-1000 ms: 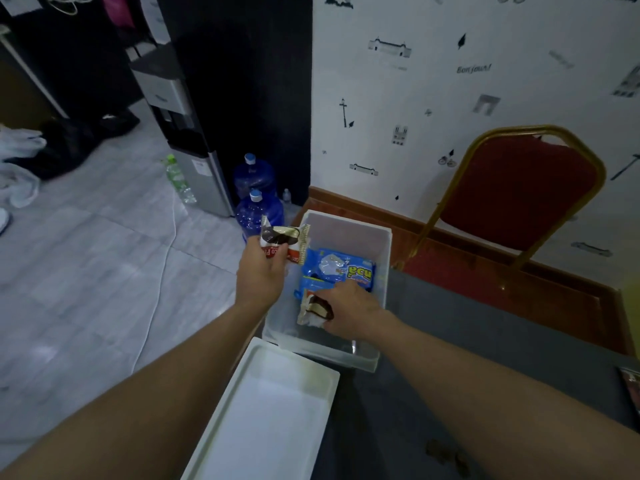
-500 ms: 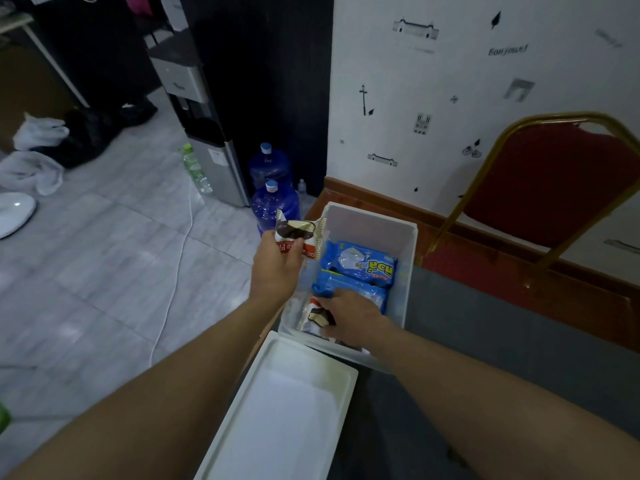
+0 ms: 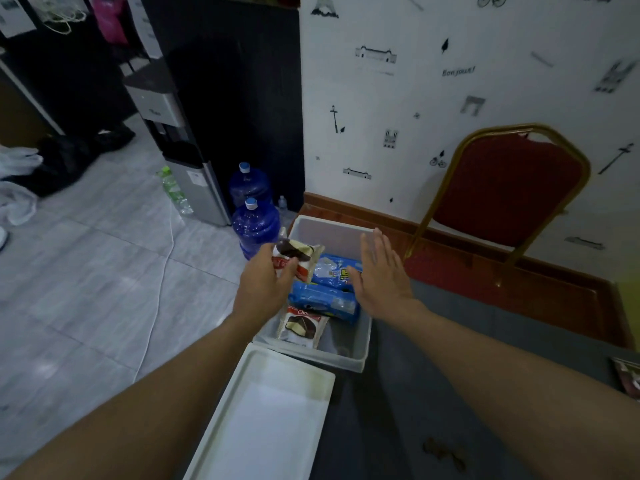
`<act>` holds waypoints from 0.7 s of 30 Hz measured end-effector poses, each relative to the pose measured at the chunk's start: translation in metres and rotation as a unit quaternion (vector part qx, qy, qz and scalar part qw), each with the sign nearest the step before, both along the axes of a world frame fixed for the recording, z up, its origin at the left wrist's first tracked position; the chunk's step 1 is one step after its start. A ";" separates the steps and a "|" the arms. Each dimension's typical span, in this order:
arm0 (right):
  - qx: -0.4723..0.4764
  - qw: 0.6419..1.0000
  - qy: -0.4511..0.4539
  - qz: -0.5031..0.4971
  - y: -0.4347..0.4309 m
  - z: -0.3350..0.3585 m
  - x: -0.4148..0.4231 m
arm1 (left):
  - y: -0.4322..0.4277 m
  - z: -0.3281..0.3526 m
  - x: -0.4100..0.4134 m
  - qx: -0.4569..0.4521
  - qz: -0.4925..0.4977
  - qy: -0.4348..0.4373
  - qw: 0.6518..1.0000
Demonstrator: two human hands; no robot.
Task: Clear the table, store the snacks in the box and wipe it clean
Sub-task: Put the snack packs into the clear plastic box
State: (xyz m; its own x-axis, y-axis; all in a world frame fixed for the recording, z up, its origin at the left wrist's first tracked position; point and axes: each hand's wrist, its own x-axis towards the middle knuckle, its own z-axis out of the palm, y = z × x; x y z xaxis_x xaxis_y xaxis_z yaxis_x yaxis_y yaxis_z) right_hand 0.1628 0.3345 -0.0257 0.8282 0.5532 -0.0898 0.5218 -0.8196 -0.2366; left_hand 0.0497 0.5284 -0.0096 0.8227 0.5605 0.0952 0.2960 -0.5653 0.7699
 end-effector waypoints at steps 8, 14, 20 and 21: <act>0.044 0.995 0.088 -0.020 -0.001 0.001 -0.002 | -0.017 0.007 0.012 0.068 -0.140 0.190 0.969; 0.042 0.995 0.087 -0.022 0.000 0.000 -0.001 | -0.031 -0.030 0.020 -0.018 -0.154 0.340 0.927; 0.038 0.996 0.080 -0.031 0.004 -0.005 -0.001 | -0.044 -0.062 0.023 -0.017 -0.225 0.415 0.882; 0.039 0.996 0.076 -0.032 0.004 -0.006 -0.001 | -0.044 -0.063 0.025 -0.024 -0.236 0.410 0.881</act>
State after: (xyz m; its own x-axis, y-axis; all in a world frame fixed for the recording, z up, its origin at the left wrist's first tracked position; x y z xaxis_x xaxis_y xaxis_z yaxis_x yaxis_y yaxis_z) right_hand 0.1623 0.3385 -0.0316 0.8416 0.5105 -0.1761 0.4231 -0.8260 -0.3726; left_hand 0.0749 0.4840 -0.0726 0.7469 0.1254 -0.6530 0.5042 -0.7470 0.4332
